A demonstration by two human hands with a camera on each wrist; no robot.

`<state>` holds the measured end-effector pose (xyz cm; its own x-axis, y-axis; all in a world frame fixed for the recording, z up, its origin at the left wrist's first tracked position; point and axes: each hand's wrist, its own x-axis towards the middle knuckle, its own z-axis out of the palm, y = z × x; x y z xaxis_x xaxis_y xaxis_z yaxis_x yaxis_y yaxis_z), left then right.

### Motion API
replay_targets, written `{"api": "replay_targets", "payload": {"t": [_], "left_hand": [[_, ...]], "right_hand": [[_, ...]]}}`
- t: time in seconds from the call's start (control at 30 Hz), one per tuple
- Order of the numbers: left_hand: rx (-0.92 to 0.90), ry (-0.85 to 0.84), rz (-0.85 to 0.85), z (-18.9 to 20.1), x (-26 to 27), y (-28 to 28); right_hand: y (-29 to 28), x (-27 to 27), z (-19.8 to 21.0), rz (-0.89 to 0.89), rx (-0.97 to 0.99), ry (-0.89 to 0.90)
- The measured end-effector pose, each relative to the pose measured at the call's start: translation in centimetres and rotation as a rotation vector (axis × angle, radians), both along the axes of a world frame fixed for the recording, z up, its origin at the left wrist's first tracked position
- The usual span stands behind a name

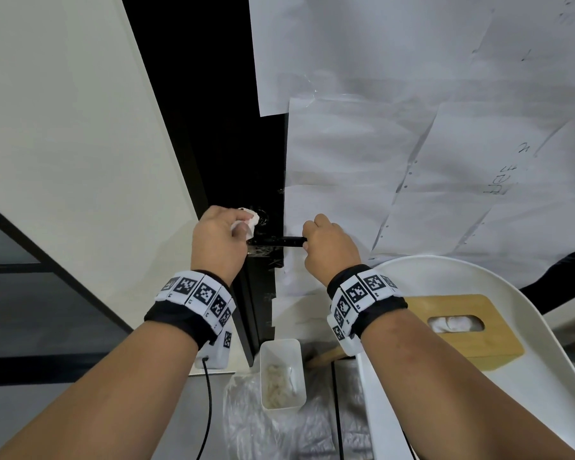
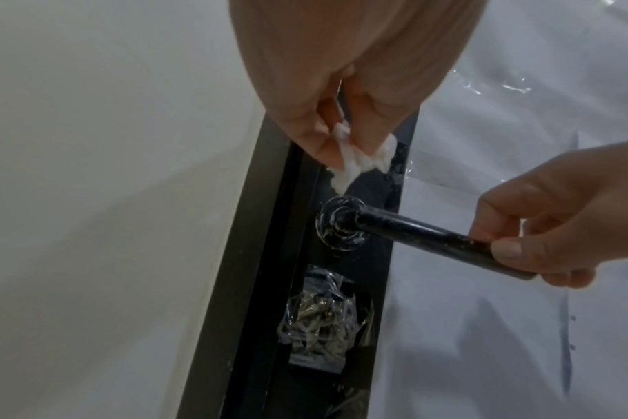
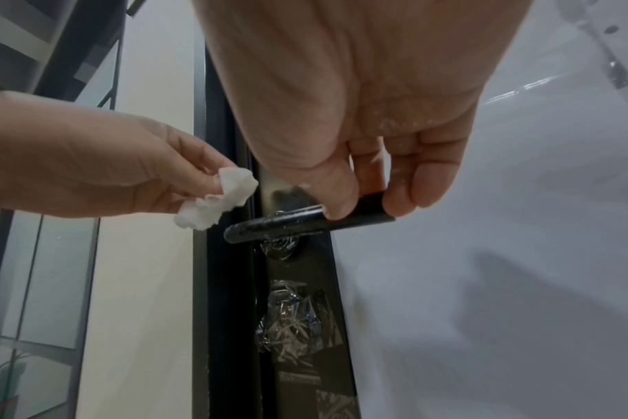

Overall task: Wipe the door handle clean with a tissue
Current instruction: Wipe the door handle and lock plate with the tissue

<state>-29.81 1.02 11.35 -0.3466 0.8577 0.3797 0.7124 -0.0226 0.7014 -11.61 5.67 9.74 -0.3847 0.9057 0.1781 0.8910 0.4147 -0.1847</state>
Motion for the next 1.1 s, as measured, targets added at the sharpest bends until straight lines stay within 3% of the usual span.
{"api": "replay_targets", "payload": {"t": [0.13,0.33,0.53,0.77,0.83,0.9,0.97,1.1], "left_hand": [[-0.18,-0.016,0.004,-1.1,0.6,0.9],[-0.222,-0.221,0.052,-1.3,0.2,1.7],[-0.3,-0.647,0.067,-2.8,-0.4,1.2],[-0.329,-1.108,0.042,-1.9,1.7,0.6],[-0.378,-1.172,0.027,-1.7,1.6,0.5],[-0.502,-1.103,-0.021,-1.4,1.4,0.0],[-0.588,-0.889,-0.093,-0.7,1.3,-0.3],[-0.298,-0.223,-0.089,1.1,0.8,0.1]], "right_hand": [[-0.1,0.0,0.1,0.005,-0.006,0.0],[0.0,0.0,0.1,0.004,-0.011,-0.01],[0.0,-0.1,0.2,-0.001,-0.008,-0.013],[-0.2,-0.3,0.2,-0.007,-0.007,-0.022],[-0.1,-0.2,0.2,-0.01,-0.009,-0.02],[-0.1,-0.1,0.1,-0.008,-0.014,-0.015],[-0.1,-0.1,0.1,-0.003,-0.015,-0.003],[0.0,0.1,0.1,0.006,-0.013,0.006]]}}
